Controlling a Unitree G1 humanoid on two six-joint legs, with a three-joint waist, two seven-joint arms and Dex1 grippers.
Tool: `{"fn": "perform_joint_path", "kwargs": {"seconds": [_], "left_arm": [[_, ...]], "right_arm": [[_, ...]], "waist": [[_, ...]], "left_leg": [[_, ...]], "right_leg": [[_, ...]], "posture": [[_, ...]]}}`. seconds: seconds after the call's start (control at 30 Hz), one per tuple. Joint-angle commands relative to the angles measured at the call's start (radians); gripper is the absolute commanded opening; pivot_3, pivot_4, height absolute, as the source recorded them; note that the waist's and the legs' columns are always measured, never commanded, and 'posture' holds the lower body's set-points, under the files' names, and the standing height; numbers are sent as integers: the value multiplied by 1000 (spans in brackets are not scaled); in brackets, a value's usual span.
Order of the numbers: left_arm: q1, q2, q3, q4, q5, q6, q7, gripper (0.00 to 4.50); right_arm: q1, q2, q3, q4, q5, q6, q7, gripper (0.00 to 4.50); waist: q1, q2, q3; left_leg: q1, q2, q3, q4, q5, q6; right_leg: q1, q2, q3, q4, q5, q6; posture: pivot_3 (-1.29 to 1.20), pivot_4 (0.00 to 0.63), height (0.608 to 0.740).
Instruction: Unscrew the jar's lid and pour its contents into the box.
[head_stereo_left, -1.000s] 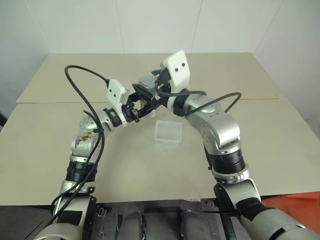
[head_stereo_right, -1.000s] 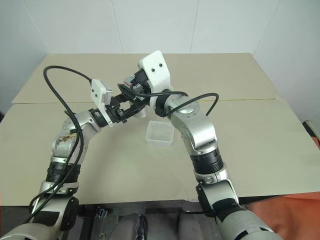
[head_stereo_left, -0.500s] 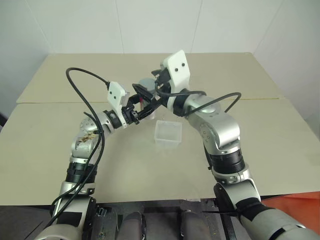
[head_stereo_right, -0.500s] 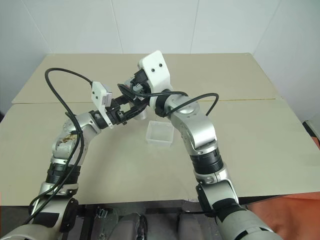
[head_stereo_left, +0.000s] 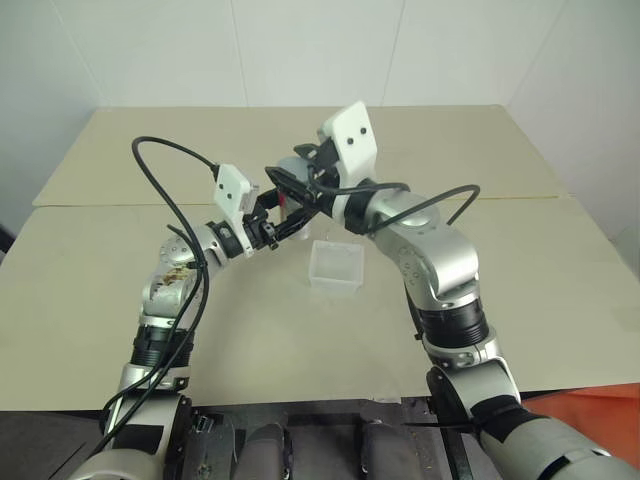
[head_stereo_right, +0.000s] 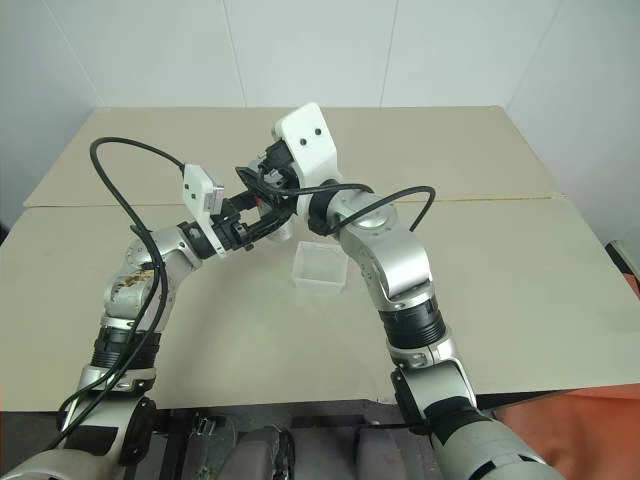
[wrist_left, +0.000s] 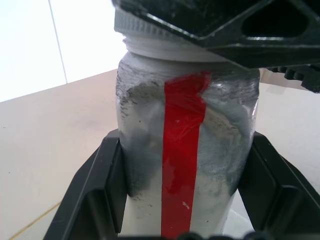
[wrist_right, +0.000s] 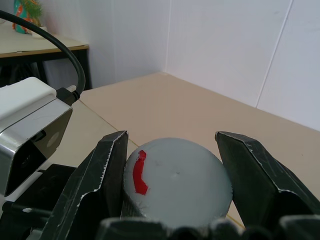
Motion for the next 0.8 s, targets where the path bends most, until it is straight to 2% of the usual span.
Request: {"fn": "perform_joint_path", "kwargs": {"seconds": [0.03,0.57,0.8], "left_arm": [[-7,7,8,-48,-18,0,-4,2662],[55,17,-14,-17,-54,17,-78,2662],[67,75,-14,-28,-133,42,-246,2662]], "right_arm": [[-31,-2,-17,-20,8,-10,1,2744],[-71,-60,-72,-10,56,-32,60,2744],[-62,-90,-108,-26,117,-41,118,2744]], "waist": [[0,0,0],[0,0,0],[2,0,0]], "left_leg": [[0,0,0,0,0,0],[0,0,0,0,0,0],[0,0,0,0,0,0]], "right_leg": [[0,0,0,0,0,0],[0,0,0,0,0,0],[0,0,0,0,0,0]], "posture": [[0,150,740],[0,150,740],[0,150,740]]}}
